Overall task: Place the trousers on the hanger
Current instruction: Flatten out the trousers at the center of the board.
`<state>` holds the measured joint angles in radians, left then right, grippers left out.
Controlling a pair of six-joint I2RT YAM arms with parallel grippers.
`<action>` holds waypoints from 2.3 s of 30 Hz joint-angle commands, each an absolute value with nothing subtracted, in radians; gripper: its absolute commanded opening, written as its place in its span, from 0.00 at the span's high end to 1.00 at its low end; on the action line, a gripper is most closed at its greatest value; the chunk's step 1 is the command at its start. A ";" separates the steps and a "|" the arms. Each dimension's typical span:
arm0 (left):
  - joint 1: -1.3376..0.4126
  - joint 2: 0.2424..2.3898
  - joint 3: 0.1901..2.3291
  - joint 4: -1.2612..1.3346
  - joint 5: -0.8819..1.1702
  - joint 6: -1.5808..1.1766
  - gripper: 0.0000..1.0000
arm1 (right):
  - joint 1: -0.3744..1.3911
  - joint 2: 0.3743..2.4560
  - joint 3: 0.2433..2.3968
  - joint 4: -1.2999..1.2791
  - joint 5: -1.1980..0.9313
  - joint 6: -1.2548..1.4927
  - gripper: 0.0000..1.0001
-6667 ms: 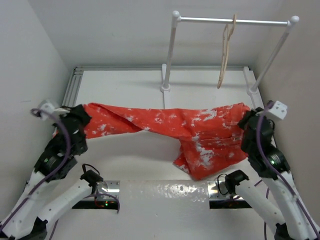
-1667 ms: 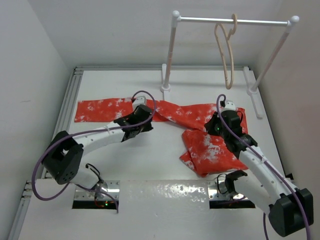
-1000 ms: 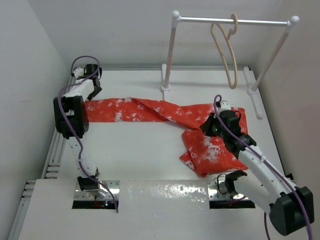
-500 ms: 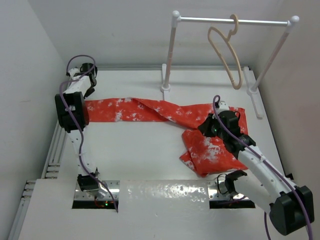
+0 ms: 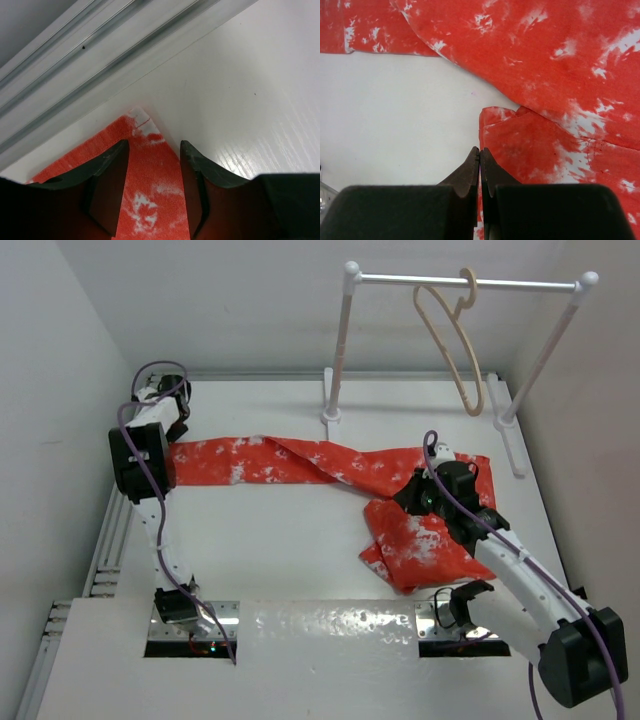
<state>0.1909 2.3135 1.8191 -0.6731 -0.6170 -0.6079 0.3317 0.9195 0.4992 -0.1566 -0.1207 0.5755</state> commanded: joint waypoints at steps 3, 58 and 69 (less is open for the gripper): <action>0.202 2.298 1.798 -0.605 -0.600 -0.597 0.54 | 0.341 0.913 0.492 -0.100 -0.149 0.571 1.00; 0.405 1.691 1.054 0.028 0.008 -0.721 1.00 | 0.379 0.965 0.500 -0.052 -0.175 0.560 1.00; 0.376 1.278 1.000 -0.081 0.040 -0.750 1.00 | 0.707 1.566 1.179 -0.109 -0.050 0.259 0.55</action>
<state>0.3775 1.3510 1.0306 -0.0814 0.0307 -0.7391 0.6968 1.4319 0.9749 -0.1326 -0.0685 0.3847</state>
